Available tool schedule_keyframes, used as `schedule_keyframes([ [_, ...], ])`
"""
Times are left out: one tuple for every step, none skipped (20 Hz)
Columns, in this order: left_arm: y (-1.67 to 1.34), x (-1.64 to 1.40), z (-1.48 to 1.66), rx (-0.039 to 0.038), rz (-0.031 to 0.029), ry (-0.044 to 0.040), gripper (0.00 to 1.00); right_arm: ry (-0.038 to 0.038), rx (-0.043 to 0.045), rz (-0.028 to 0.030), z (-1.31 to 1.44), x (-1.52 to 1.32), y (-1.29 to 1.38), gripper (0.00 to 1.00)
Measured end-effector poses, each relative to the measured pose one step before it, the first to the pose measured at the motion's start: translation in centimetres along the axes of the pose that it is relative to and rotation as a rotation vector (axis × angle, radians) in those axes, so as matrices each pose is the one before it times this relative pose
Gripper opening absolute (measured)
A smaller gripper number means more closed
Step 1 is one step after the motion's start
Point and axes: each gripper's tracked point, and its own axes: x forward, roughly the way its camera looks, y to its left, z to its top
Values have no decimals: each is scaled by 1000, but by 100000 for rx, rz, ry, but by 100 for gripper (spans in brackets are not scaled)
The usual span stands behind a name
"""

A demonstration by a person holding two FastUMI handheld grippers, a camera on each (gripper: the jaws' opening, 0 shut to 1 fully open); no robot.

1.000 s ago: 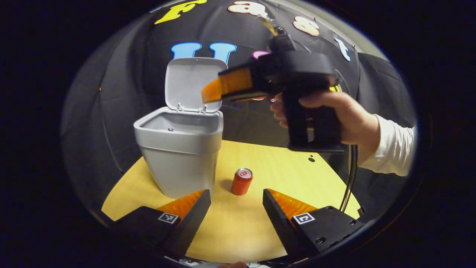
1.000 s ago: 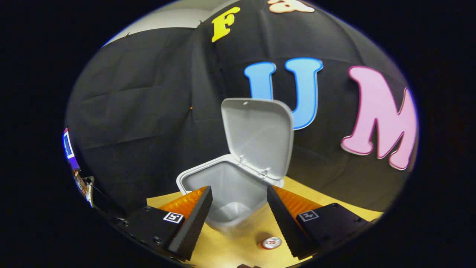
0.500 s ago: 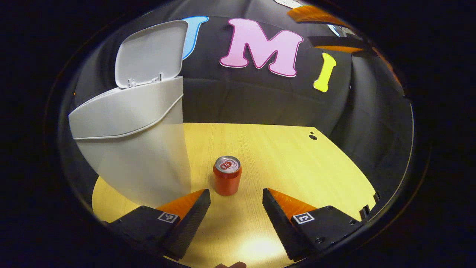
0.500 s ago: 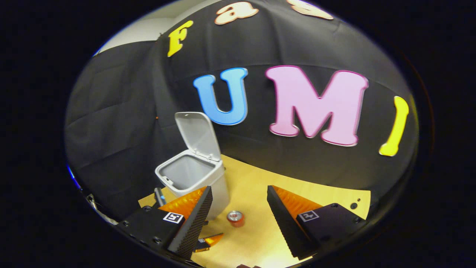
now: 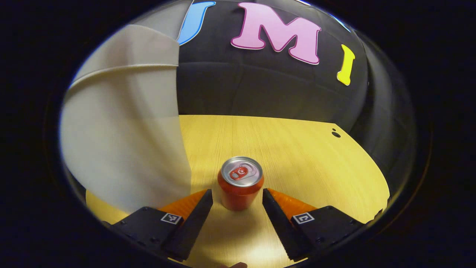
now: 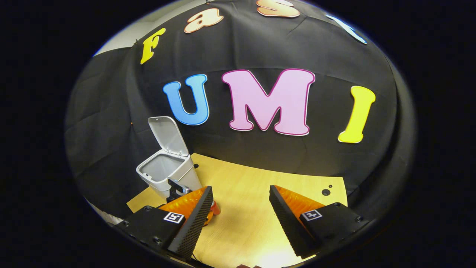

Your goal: Press the lid of the desktop garbage bin to open it, pick up the crumpled paper on the desktop and throw it into the bin, then pick up the pop can on the desktop and drop it into the bin, and finally close the garbage bin lid.

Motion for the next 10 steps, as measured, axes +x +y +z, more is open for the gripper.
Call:
schedule_keyframes([
  [-153,751,-122,1238,327,517,91,775,258,-875,-350,-140,-270,98],
  [-202,618,164,1413,262,-427,94,496,-14,-572,-195,-87,-161,98],
  [-27,471,532,1807,343,-1127,95,663,-174,-275,-134,-73,-182,98],
  [96,471,465,2247,497,-1345,96,366,-465,-160,-167,-200,-94,98],
  [84,404,579,2221,624,-1207,96,156,-566,-325,-197,-155,-162,98],
  [64,479,422,1412,363,-959,96,123,-283,-420,-160,-92,-282,98],
  [-99,363,108,461,-157,-239,96,362,-102,-386,-271,-122,-111,98],
  [-11,399,-34,678,-266,231,95,379,347,-72,-239,-44,-19,98],
  [1,463,20,1017,-4,102,96,673,349,71,-233,62,52,98],
  [25,220,30,867,212,-85,95,482,140,227,-159,9,-36,98],
])
